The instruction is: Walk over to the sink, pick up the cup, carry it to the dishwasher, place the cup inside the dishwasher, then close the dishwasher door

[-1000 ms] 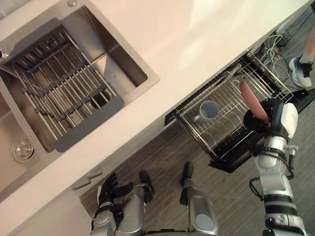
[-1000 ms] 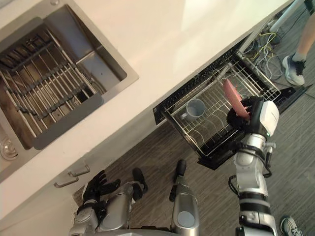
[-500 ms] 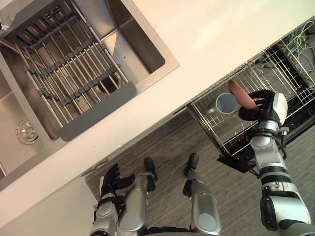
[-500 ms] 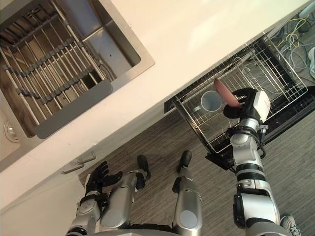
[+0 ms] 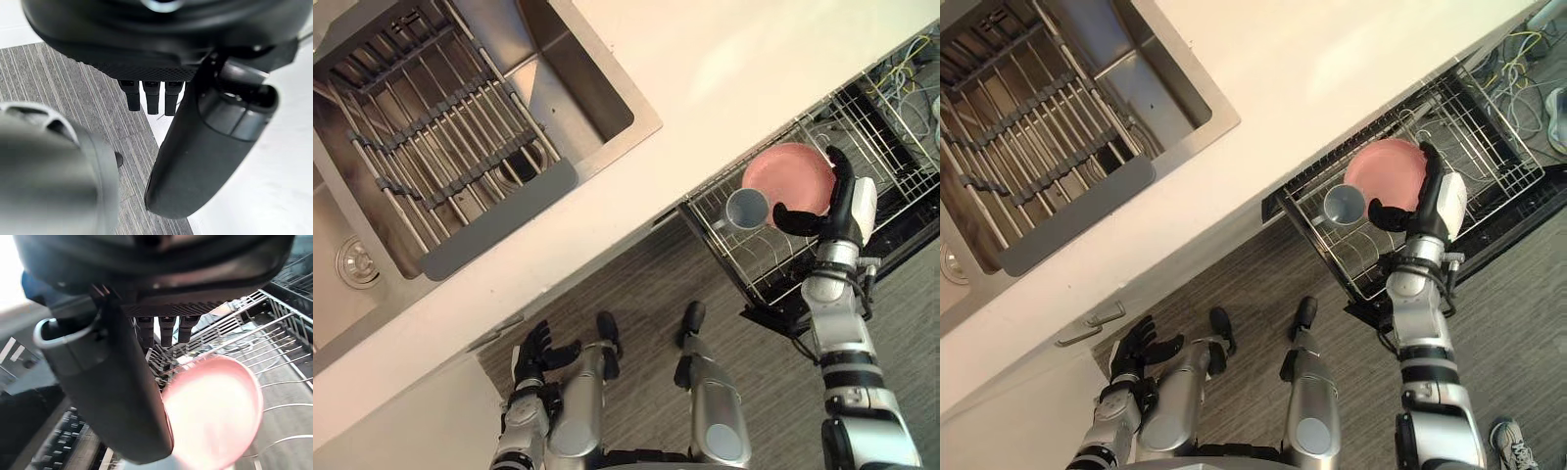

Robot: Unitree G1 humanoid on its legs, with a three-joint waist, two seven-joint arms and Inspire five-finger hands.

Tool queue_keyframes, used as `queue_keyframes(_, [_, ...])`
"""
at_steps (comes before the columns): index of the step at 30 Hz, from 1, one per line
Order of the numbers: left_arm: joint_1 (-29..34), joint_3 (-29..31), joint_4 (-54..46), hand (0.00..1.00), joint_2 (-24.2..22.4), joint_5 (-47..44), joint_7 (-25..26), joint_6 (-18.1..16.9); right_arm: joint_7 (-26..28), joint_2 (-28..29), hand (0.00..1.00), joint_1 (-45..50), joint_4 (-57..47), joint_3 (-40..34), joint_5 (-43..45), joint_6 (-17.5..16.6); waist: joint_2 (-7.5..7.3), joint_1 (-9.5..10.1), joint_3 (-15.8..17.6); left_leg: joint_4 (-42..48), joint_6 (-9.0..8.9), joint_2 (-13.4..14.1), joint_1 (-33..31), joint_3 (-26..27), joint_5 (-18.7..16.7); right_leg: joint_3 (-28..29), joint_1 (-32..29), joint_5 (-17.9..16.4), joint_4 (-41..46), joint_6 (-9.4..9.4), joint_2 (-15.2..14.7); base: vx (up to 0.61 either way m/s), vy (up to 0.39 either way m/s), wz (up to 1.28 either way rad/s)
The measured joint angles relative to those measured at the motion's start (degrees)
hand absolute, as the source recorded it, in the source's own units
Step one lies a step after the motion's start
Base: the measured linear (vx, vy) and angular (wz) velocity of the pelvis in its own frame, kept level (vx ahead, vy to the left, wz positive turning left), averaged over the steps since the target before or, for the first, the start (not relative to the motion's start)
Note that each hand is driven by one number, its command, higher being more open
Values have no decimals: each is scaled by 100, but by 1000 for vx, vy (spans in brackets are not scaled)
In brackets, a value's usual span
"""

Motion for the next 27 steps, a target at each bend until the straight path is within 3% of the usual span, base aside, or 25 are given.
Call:
queue_keyframes(7, [58,252,-38,90,17,4,-37,76,106,797,90,1259,-1147,-919,209,-327,-301,-153,-83,-296,-27,-56,463,128,0,123,290,-29,-77,26,2,5,10,-9])
queue_keyframes(12, [224,460,-86,90,33,4,-99,137,-58,1433,90,1985,-883,-2126,1238,-380,-469,-287,-241,-407,-57,-79,641,146,1,118,453,-55,-181,62,4,45,18,-2])
queue_keyframes(15, [236,462,-143,90,-1,4,-110,190,-143,1743,90,2489,-640,-2461,1959,-379,-468,-280,-284,-342,-99,-21,714,150,-61,101,567,-100,-172,66,27,29,4,-1])
queue_keyframes(22, [259,538,-178,90,-222,4,-146,216,249,2135,90,3025,-254,-2243,3330,-405,-406,-202,-695,-41,-186,200,725,130,-370,21,632,-420,126,-11,122,-5,-17,0])
queue_keyframes(27, [265,525,-163,90,-104,3,-238,237,866,1831,90,2415,683,-1562,4630,-664,-408,-54,-693,-254,-209,146,721,62,-179,10,506,-447,203,16,90,20,-34,4])
